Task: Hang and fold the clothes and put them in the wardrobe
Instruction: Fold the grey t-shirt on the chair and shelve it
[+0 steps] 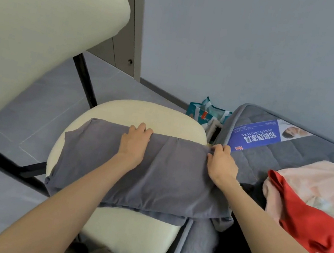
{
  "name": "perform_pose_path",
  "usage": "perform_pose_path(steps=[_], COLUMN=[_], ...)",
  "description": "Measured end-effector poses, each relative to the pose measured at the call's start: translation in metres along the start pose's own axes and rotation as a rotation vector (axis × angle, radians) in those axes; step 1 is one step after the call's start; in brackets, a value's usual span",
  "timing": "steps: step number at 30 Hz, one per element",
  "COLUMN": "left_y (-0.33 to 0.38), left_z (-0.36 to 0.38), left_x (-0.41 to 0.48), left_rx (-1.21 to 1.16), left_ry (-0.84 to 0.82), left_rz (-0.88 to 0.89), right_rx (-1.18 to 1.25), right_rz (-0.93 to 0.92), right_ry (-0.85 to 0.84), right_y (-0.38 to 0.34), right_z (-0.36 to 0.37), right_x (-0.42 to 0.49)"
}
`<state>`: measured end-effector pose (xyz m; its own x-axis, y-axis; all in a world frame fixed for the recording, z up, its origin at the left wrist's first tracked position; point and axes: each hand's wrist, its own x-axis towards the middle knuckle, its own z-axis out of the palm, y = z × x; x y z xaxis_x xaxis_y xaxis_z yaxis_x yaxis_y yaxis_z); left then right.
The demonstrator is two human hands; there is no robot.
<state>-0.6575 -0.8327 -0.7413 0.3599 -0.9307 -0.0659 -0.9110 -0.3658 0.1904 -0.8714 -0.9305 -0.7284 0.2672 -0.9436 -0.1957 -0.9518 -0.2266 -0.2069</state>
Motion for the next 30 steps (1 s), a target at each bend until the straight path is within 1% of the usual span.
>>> perform_pose_path(steps=[4,8,11,13,15,18,20,22,25,27,30], left_y=[-0.015,-0.028,-0.028,-0.026,-0.022,-0.019,-0.019,-0.019,-0.020,-0.024,-0.031], left_z=[0.003,0.003,0.005,0.004,0.001,-0.005,-0.010,-0.015,-0.022,-0.024,-0.022], left_x=[0.014,0.026,0.028,0.030,0.034,0.037,0.036,0.036,0.036,0.036,0.032], left_rx=[-0.185,-0.197,-0.175,-0.145,-0.097,-0.062,-0.065,-0.009,0.112,0.161,0.166], left_ry=[0.060,-0.033,-0.013,-0.037,-0.092,-0.147,-0.145,-0.125,-0.124,-0.149,-0.174], left_rz=[-0.065,-0.025,-0.001,-0.023,-0.037,-0.072,-0.119,-0.139,-0.172,-0.221,-0.291], right_rx=[0.016,0.107,0.237,0.178,0.045,-0.085,-0.181,-0.237,-0.123,0.002,0.137], right_rz=[-0.019,-0.018,0.042,0.038,-0.009,-0.050,-0.063,-0.074,-0.068,-0.009,0.102], right_ry=[-0.010,0.000,0.025,-0.022,-0.080,-0.112,-0.131,-0.137,-0.068,-0.004,0.053], right_y=[0.008,0.015,0.020,0.020,0.018,0.013,0.010,0.008,0.012,0.022,0.041], right_z=[0.008,0.009,0.005,0.001,-0.002,-0.002,-0.002,-0.002,0.000,-0.002,-0.007], right_x=[0.012,0.019,0.024,0.028,0.030,0.031,0.032,0.032,0.029,0.026,0.026])
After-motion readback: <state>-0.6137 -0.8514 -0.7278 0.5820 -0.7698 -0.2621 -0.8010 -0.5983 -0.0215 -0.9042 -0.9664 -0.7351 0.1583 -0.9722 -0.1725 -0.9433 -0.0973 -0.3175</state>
